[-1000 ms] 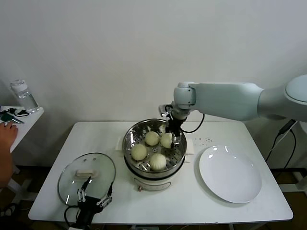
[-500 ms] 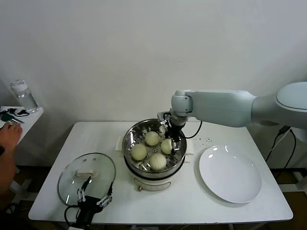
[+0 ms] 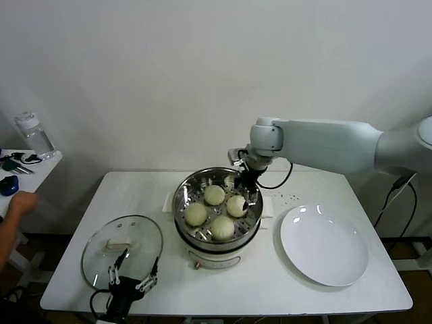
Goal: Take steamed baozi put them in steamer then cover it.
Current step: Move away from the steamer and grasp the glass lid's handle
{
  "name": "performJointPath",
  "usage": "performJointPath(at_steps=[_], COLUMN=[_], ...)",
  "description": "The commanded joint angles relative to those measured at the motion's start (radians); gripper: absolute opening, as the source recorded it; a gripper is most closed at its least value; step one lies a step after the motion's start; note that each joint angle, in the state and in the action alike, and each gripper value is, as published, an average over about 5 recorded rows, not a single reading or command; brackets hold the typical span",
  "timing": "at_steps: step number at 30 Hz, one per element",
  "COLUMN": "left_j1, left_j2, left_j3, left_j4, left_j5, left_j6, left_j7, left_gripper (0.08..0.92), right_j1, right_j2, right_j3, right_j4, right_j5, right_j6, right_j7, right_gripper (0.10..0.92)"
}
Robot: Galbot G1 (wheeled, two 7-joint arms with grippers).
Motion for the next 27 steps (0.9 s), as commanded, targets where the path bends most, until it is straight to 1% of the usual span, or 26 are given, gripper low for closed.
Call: performJointPath(at_steps=[1, 5, 8, 11, 16, 19, 22, 27], left_j1=[-0.002, -0.001, -0.001, -0.002, -0.006, -0.012, -0.019, -0.024], left_j2=[0.001, 0.0, -0.002, -0.005, -0.012, -0.015, -0.018, -0.022], left_j3=[-0.001, -0.005, -0.006, -0.008, -0.016, -0.021, -0.026, -0.027], left_j4=[-0.001, -0.004, -0.006, -0.006, -0.006, -0.004, -0.003, -0.004], left_j5=[0.011, 0.019, 0.029, 0.044, 0.072, 0.084, 0.105, 0.158], left_j6=[0.002, 0.002, 0.003, 0.002, 0.003, 0.005, 0.007, 0.01], left_j7=[0.0, -0.001, -0.002, -0.003, -0.003, -0.003, -0.003, -0.002], left_gripper=[0.823, 0.823, 0.823, 0.823, 0.823, 0.823, 0.823, 0.823], right_j1=[0.037, -0.021, -0.137, -0.278, -0.62, -0.887, -1.14, -1.43], right_j2=[-0.246, -0.387, -0.492, -0.576, -0.694, -0.734, -0.741, -0.701], right_j3=[0.065, 0.114, 0.224, 0.386, 0.745, 1.011, 1.264, 1.535], right_j4=[0.112, 0.167, 0.189, 0.207, 0.258, 0.288, 0.31, 0.335], right_j5=[0.033, 0.063, 0.111, 0.149, 0.156, 0.14, 0.114, 0.102], right_j6=[0.139, 0.244, 0.304, 0.358, 0.404, 0.427, 0.454, 0.496], right_j7=[0.145, 0.302, 0.408, 0.485, 0.551, 0.594, 0.636, 0.7], right_gripper=[0.823, 0.823, 0.823, 0.823, 0.823, 0.823, 0.823, 0.823])
